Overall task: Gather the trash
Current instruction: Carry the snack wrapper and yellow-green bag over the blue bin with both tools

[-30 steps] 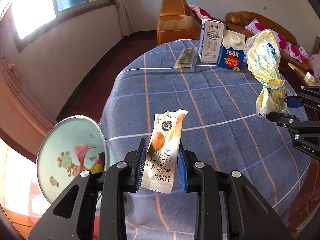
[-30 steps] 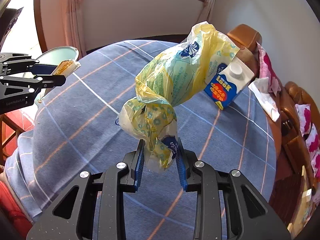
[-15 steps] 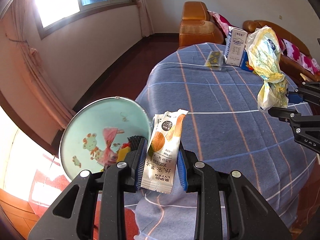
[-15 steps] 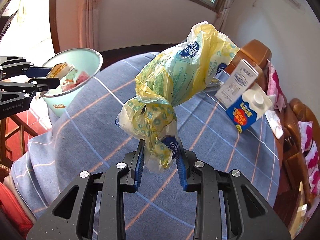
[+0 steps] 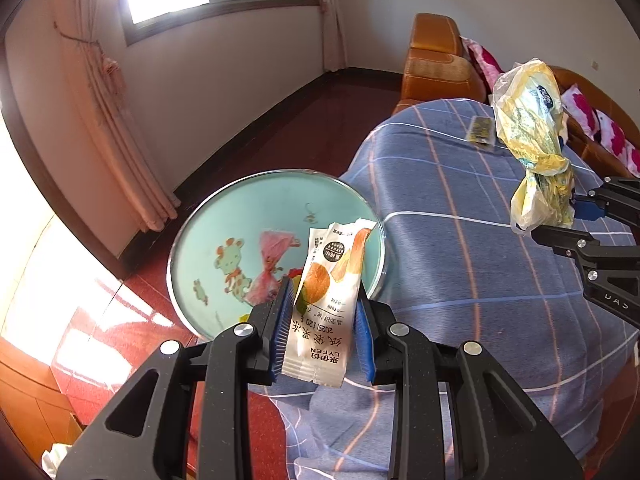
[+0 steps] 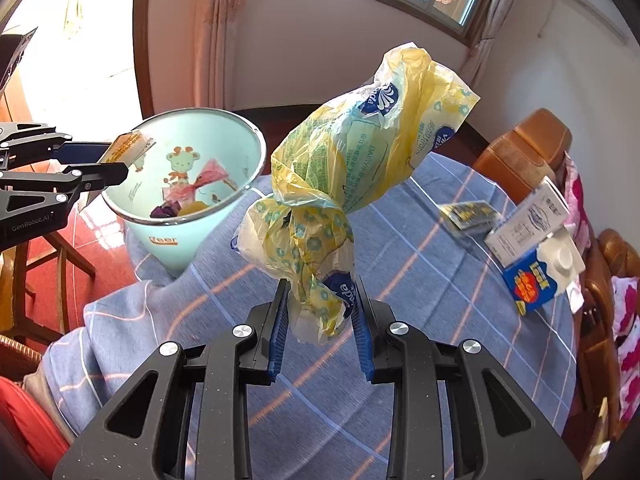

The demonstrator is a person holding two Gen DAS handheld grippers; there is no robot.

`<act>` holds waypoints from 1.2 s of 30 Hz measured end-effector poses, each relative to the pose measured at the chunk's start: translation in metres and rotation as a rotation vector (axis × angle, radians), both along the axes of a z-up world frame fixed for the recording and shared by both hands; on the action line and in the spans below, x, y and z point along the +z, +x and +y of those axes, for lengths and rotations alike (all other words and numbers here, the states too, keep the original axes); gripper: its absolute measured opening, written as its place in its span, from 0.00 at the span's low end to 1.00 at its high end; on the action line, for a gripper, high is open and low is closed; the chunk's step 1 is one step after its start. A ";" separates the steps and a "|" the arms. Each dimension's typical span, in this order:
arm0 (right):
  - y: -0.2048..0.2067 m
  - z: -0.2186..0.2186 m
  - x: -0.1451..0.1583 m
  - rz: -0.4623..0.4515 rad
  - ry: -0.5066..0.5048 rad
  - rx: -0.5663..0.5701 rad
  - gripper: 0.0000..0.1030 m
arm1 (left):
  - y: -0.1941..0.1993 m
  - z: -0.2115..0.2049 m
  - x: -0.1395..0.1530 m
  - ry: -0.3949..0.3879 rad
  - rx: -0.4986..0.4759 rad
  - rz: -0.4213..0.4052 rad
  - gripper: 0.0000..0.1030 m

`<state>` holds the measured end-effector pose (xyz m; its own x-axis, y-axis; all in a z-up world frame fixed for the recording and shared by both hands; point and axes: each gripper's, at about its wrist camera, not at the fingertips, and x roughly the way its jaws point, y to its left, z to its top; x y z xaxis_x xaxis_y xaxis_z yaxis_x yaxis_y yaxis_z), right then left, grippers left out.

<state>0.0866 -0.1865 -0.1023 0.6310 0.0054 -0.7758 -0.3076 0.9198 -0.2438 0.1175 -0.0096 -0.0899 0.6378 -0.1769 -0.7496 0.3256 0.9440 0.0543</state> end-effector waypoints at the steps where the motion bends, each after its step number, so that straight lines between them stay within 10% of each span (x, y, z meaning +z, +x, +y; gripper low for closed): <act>1: 0.003 0.005 0.000 -0.001 -0.001 0.007 0.29 | 0.002 0.005 0.000 -0.001 0.011 -0.001 0.28; 36: 0.096 0.113 -0.033 0.088 0.047 0.149 0.29 | 0.075 0.048 -0.027 0.010 0.156 0.053 0.28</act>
